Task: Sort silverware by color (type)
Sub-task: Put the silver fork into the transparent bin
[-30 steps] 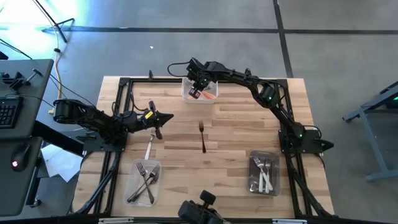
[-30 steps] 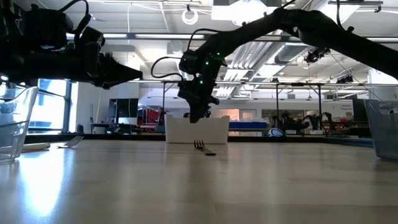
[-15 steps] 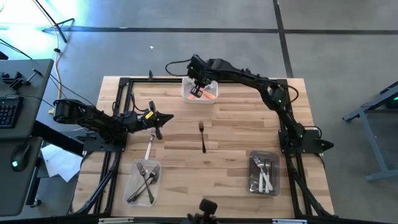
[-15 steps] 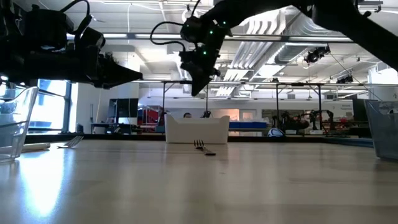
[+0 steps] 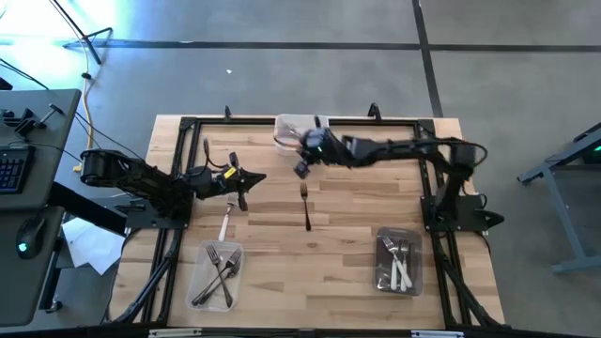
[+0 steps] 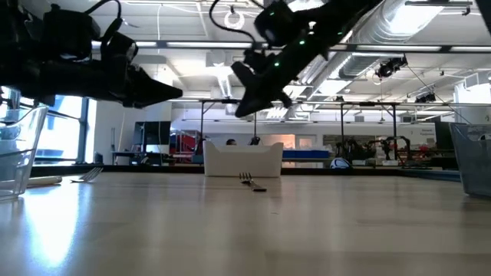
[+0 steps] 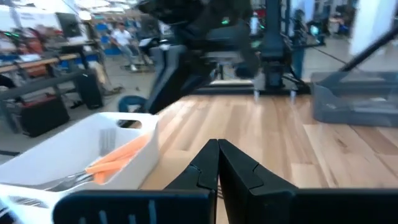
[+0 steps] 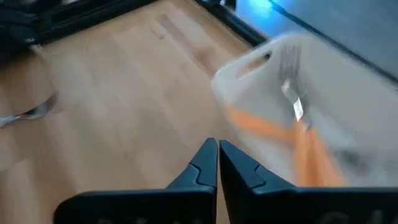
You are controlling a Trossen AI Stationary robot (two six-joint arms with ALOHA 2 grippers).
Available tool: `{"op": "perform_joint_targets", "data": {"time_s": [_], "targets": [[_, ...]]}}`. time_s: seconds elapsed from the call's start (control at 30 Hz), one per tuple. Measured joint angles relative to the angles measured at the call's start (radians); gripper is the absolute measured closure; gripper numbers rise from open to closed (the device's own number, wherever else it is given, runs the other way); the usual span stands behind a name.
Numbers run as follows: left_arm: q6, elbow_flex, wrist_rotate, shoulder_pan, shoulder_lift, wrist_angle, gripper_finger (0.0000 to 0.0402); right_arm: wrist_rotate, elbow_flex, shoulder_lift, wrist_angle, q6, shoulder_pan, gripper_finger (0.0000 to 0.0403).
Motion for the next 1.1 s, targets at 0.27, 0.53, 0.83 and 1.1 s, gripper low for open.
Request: {"op": "perform_joint_targets", "data": {"time_s": [0.27,0.53,0.83,1.1], "targets": [[-0.104,0.192,0.064,-0.003,0.0,-0.421,0.0401,0.18,-0.272,-0.211,-0.011,0.145,0.143,0.0403],[-0.247,0.475,0.06,-0.059,0.098,-0.902,0.0401,0.085,-0.665,-0.334,0.484,0.128,0.117,0.0403],[-0.538,0.766,0.016,-0.094,0.354,-1.218,0.0363,0.068,-0.865,-0.57,0.733,-0.013,0.044,0.0403],[-0.825,0.979,-0.01,-0.119,0.54,-1.366,0.0271,0.095,-0.874,-0.738,0.545,-0.008,0.081,0.0403]]}}
